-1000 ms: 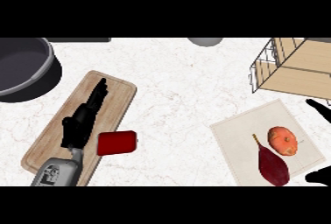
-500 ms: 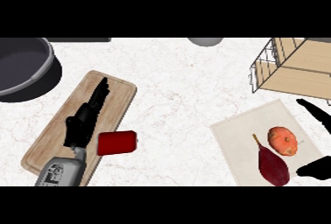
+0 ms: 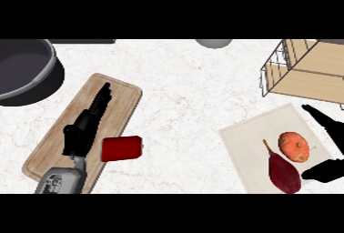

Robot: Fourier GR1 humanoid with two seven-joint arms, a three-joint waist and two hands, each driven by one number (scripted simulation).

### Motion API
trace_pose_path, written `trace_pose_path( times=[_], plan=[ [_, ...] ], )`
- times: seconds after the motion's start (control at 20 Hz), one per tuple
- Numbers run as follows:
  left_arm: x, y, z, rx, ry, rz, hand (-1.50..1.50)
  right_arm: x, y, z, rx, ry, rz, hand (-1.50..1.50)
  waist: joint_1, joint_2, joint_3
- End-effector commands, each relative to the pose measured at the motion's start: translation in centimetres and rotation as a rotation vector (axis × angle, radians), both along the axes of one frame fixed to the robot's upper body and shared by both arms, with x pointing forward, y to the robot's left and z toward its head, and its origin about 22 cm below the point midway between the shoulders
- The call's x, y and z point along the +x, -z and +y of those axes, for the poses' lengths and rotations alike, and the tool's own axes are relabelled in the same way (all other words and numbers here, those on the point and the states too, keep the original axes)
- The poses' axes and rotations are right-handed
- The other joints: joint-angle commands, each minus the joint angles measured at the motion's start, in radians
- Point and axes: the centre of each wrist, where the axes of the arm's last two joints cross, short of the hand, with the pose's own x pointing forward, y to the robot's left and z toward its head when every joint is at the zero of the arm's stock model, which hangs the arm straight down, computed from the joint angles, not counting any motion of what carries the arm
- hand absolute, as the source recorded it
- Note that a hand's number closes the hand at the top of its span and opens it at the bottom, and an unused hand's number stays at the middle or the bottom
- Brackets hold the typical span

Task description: Pick the squash from the placemat and place it in the tiered shelf

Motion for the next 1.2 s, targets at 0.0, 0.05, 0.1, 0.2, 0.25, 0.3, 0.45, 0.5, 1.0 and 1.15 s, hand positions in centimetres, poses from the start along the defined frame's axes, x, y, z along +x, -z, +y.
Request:
trace_pose_path(
  times=[0.0,0.05,0.1,0.2,0.25,0.3,0.45,0.5,1.0,1.15],
  plan=[
    [1.1,0.1,-0.2,0.002,-0.006,0.005,0.00,-0.6,0.1,0.2,-0.025,0.007,0.012,-1.50,-0.003,0.000,0.000],
    [0.6,0.2,-0.6,-0.011,-0.017,-0.016,0.00,-0.1,0.6,1.1,-0.003,0.011,-0.003,-1.50,-0.001,0.000,0.000],
    [1.1,-0.4,-0.4,0.006,-0.007,-0.006,0.00,-0.2,2.7,0.4,-0.008,-0.004,0.013,-1.50,-0.001,0.000,0.000],
    [2.0,1.5,-0.1,-0.012,-0.014,0.011,0.00,0.8,2.1,-1.0,-0.002,0.010,0.013,-1.50,-0.002,0.001,0.000],
    [0.5,0.4,-1.2,0.004,-0.014,-0.013,0.00,1.7,2.3,0.8,-0.024,0.012,0.039,-1.50,0.002,0.000,0.000],
    [1.5,-0.2,0.4,-0.006,0.008,-0.002,0.00,1.1,2.2,-1.3,-0.007,0.012,0.031,-1.50,0.000,0.000,0.000],
    [0.9,-0.5,0.7,-0.007,0.003,-0.008,0.00,0.6,4.6,-0.6,-0.004,-0.002,0.034,-1.50,0.000,0.000,0.000],
    [-1.0,1.0,-0.3,0.000,-0.007,0.008,0.00,0.9,2.5,-0.5,0.014,-0.013,0.027,-1.50,0.000,0.000,0.000],
    [1.5,0.4,0.9,0.004,-0.004,-0.004,0.00,0.3,7.5,-1.5,-0.030,-0.057,0.087,1.50,0.001,0.001,0.000],
    [0.7,0.5,-0.6,0.002,-0.004,0.006,0.00,-1.4,7.8,1.0,-0.086,-0.121,0.066,1.50,-0.003,0.000,0.000]
  ],
)
